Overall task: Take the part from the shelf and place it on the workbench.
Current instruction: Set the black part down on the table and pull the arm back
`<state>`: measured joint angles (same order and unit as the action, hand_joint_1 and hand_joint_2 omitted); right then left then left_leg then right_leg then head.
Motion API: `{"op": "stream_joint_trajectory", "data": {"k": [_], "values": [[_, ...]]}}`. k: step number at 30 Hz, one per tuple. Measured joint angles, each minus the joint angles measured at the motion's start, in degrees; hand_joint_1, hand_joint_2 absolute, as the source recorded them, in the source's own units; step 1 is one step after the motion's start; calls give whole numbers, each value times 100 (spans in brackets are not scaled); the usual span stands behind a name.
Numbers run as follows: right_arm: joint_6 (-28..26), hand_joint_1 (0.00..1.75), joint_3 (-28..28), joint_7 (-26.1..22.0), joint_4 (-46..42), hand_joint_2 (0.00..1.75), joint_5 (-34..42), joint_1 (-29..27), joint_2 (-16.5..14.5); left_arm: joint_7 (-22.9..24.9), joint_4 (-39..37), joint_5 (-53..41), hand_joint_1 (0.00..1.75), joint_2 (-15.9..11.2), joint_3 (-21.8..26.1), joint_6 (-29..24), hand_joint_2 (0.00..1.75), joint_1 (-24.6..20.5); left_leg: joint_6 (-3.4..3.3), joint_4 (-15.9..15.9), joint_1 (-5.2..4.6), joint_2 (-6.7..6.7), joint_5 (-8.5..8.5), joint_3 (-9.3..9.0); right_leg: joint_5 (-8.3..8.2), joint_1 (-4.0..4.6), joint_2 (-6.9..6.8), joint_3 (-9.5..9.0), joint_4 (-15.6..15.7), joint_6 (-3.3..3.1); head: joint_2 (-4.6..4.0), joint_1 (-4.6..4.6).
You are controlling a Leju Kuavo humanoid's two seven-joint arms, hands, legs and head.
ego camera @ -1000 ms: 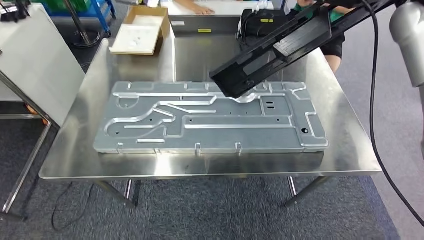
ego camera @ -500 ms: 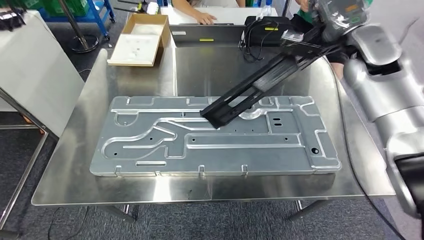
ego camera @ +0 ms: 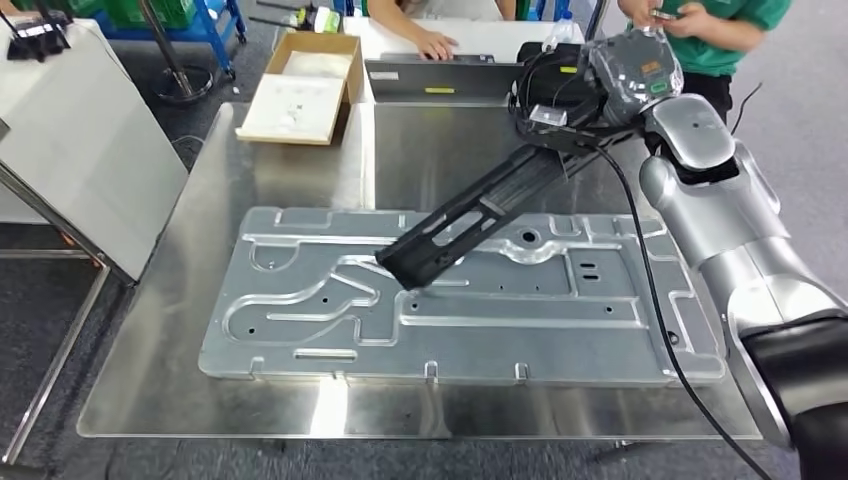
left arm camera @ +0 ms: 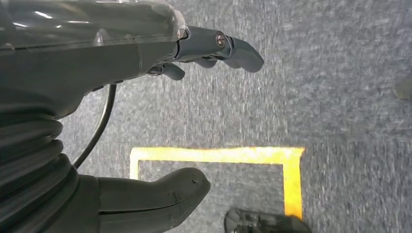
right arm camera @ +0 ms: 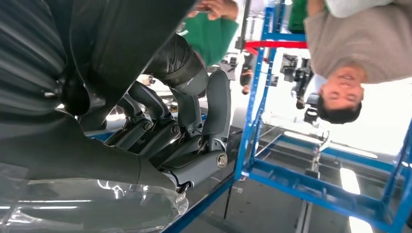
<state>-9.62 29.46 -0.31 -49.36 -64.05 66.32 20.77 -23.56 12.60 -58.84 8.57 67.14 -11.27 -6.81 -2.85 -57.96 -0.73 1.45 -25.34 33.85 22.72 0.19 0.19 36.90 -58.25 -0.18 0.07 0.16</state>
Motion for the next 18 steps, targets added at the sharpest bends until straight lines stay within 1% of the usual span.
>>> {"op": "stream_joint_trajectory", "data": {"k": [2, 3, 7, 11, 15, 18], "values": [[-9, 175, -19, 28, 49, 175, -44, 3, -8, -13, -1, 1, 0, -8, 0, 9, 175, 6, 5, -5, 13, -4, -18, 7, 16, -5, 7, -6, 29, 35, 0, -1], [-14, 175, -28, 44, 74, 175, -71, 4, -10, -24, -1, -1, 0, -10, 0, 12, 175, 8, 8, 1, 16, -8, -23, 5, 24, -7, 12, -3, 29, 42, 0, -1], [-58, 0, -63, 111, 163, 0, -200, 8, -13, -77, 1, -34, 0, -10, -10, 25, 175, 5, 26, 30, 19, -12, -36, -10, 44, -4, 17, 1, 27, 20, 0, -1], [-99, 0, -140, 150, 260, 0, -280, 20, -14, -97, 1, -42, 0, -18, -20, 161, 175, 7, 33, 42, 20, -13, -40, -18, 52, -4, 17, 1, 23, 9, 1, -1], [-123, 0, -188, 149, 331, 0, -323, 23, -14, -122, 1, -37, 0, -32, -31, 254, 0, -5, 38, 43, 20, -14, -38, -20, 52, -3, 18, 0, 19, 9, 1, -1], [-123, 0, -213, 150, 375, 0, -347, 24, -33, -59, 1, -19, 0, -35, -45, 142, 0, -15, 41, 43, 20, -14, -36, -20, 51, -4, 18, -2, 18, 8, 1, -1]]}}
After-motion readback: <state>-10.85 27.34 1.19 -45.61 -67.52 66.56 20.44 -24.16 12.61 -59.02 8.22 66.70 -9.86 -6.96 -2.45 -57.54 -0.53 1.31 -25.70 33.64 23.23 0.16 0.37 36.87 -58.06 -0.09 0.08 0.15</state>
